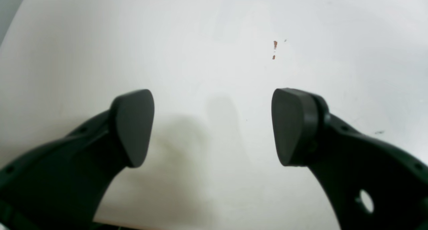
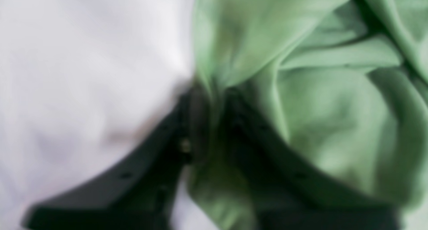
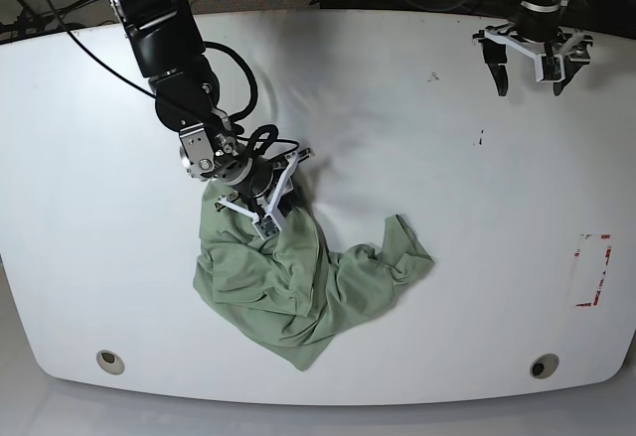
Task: Fold the T-shirt properly
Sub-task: 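Lower the right gripper onto the crumpled green shirt and grasp it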
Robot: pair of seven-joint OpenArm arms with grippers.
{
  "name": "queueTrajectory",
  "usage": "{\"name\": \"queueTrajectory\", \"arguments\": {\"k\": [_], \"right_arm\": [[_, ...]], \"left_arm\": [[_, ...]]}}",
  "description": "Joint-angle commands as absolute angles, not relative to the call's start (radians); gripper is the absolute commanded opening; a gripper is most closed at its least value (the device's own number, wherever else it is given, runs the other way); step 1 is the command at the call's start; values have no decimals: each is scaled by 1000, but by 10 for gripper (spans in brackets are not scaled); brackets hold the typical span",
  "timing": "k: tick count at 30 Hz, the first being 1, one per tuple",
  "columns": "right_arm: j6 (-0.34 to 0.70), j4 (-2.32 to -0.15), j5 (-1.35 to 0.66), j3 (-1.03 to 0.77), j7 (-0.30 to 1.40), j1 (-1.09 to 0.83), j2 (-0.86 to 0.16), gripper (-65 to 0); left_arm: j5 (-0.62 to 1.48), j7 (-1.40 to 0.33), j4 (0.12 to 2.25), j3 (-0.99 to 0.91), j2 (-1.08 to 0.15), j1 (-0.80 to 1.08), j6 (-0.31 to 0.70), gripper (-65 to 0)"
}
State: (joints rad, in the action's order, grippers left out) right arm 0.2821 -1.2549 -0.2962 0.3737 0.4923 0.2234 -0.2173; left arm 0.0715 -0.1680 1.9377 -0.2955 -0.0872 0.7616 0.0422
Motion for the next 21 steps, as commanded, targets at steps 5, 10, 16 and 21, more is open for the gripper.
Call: {"name": "queueTrajectory", "arguments": {"k": [5, 10, 16, 21], "right_arm": [[288, -1365, -308, 483, 501, 231, -220, -650], [288, -1466, -308, 615, 501, 229, -220, -650], [289, -1557, -309, 808, 501, 254, -209, -650], [289, -1561, -309, 951, 501, 300, -143, -647]], "left_arm": [[73, -145, 1959, -300, -94, 766, 38, -138], [73, -145, 1959, -302, -96, 769, 38, -138], [74, -145, 1959, -344, -94, 771, 36, -138], [79, -145, 1960, -409, -91, 765, 36, -138]]}}
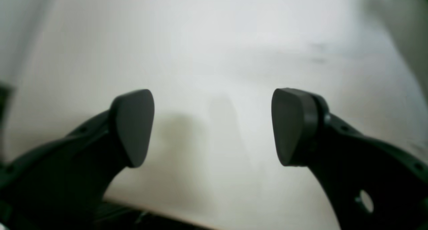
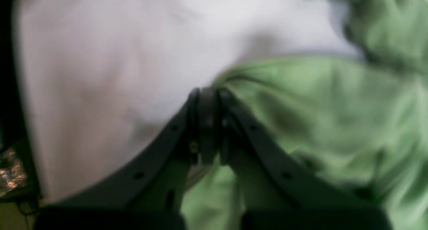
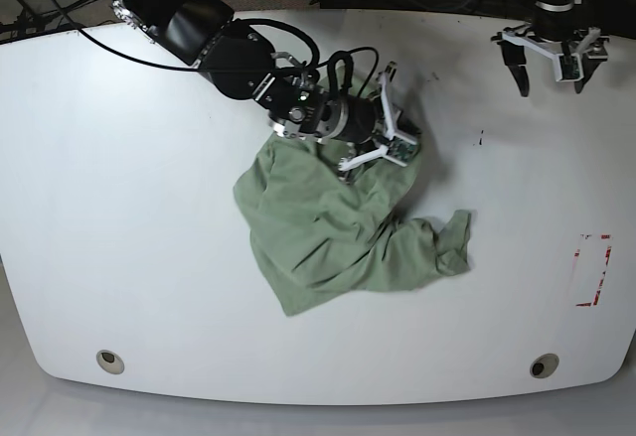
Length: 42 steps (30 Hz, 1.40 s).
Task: Fold the T-shirt properly
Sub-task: 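Lower the right gripper onto the crumpled green shirt and grasp it, then drag the grasped shirt edge away from the pile with the right gripper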
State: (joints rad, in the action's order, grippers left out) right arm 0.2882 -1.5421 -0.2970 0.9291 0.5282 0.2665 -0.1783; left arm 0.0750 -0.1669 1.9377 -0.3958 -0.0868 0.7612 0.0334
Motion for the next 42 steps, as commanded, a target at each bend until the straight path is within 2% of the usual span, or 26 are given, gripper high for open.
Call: {"name": "queueTrajectory", "arguments": {"k": [1, 4, 7, 9, 11, 23, 31, 42], "right_arm": [[289, -1561, -309, 974, 501, 306, -128, -639], [289, -1561, -309, 1004, 503, 314, -81, -526], [286, -1561, -309, 970, 503, 312, -58, -327], [286, -1561, -312, 937, 503, 312, -56, -224], [288, -1564, -317, 901, 503, 314, -59, -166], [292, -1537, -320, 512, 503, 343, -130, -162], [446, -1366, -311, 315, 570, 432, -150, -162], [573, -1010, -308, 305, 506, 526, -156, -162]], "left_arm": [[79, -145, 1960, -421, -91, 765, 36, -138], [79, -145, 1960, -438, -93, 765, 36, -138], [79, -145, 1960, -440, -93, 765, 36, -138], [79, -145, 1960, -440, -93, 765, 36, -138], [79, -145, 1960, -438, -93, 765, 36, -138], [79, -145, 1962, -346, -91, 771, 36, -138], [77, -145, 1960, -321, -47, 771, 38, -138], [76, -147, 1956, -308, -31, 774, 38, -138]]}}
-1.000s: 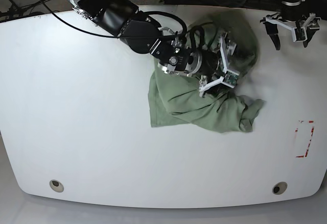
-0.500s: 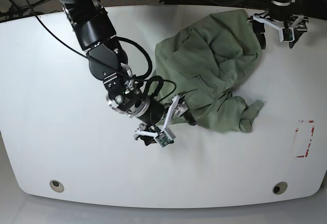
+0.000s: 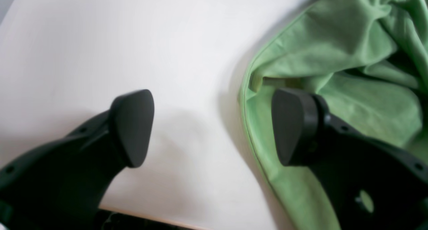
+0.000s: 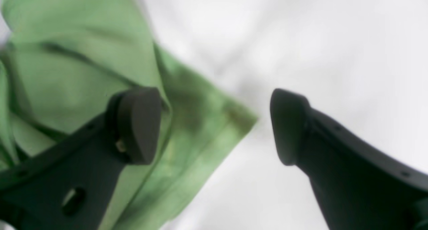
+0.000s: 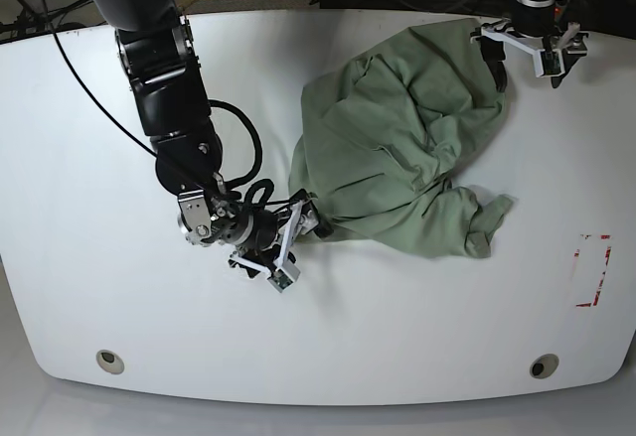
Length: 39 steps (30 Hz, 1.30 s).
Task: Fold the T-shirt properly
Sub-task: 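Drag the grasped shirt edge away from the pile with the right gripper, then lower the left gripper and grasp the shirt's opposite edge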
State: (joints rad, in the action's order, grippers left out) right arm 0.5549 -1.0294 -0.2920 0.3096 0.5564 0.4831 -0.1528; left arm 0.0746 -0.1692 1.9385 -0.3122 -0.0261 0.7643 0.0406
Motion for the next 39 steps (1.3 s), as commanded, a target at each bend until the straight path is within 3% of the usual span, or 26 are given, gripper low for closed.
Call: {"name": "queueTrajectory", "arguments": {"k": [1, 10, 18, 20, 25, 28, 33, 39], "right_arm": [[575, -990, -308, 305, 492, 529, -156, -162], [575, -756, -306, 335, 334, 585, -154, -162], [570, -719, -308, 397, 308, 587, -151, -174], [570, -719, -308, 397, 308, 585, -150, -236], [575, -727, -308, 398, 306, 572, -148, -537], [576, -731, -308, 398, 306, 572, -148, -650], [578, -786, -309, 398, 308, 565, -151, -650], [578, -828, -309, 394, 351, 565, -154, -650]], "left_arm": [[76, -147, 1956, -308, -31, 780, 38, -138], [77, -147, 1956, -308, -31, 786, 38, -138], [77, -147, 1956, -306, -35, 785, 38, -138], [77, -147, 1956, -306, -35, 783, 38, -138], [71, -147, 1959, -306, -31, 750, 38, -138], [71, -147, 1959, -306, -31, 720, 38, -136], [70, -173, 1956, -255, -45, 654, 38, -133], [71, -369, 1954, -185, -102, 504, 38, -133]]}}
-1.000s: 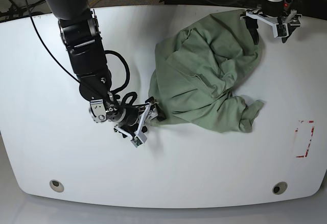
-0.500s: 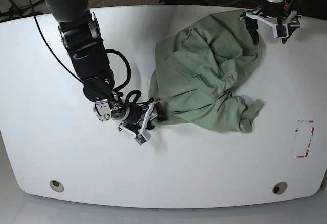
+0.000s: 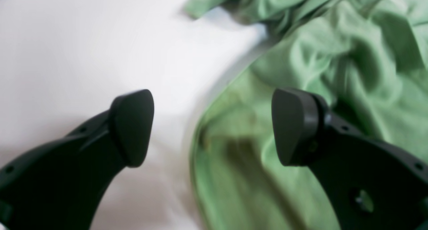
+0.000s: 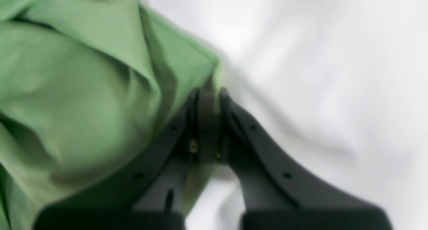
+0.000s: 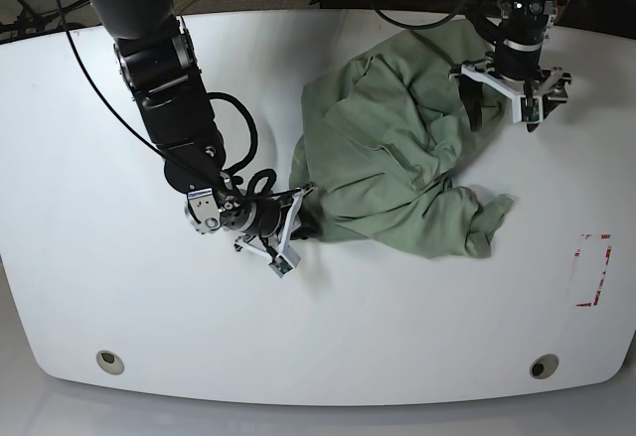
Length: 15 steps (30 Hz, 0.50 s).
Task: Fold the T-shirt properly
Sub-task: 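Lower the left gripper and grasp the shirt's opposite edge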
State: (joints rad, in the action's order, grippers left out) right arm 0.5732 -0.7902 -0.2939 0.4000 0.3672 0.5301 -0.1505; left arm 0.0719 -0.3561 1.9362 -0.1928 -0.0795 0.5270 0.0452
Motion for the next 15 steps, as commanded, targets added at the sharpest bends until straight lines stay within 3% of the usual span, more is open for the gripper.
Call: {"name": "queueTrajectory", "arguments": {"k": [1, 7, 15], "right_arm": [[578, -842, -309, 395, 352, 565, -156, -650], [575, -858, -309, 394, 352, 555, -154, -650], [575, -858, -311, 394, 352, 555, -151, -650]], "left_arm": [[73, -400, 1952, -171, -110, 478, 38, -132], [71, -524, 1905, -131, -139, 367, 163, -69], [70, -585, 1808, -130, -180, 320, 363, -64]]}}
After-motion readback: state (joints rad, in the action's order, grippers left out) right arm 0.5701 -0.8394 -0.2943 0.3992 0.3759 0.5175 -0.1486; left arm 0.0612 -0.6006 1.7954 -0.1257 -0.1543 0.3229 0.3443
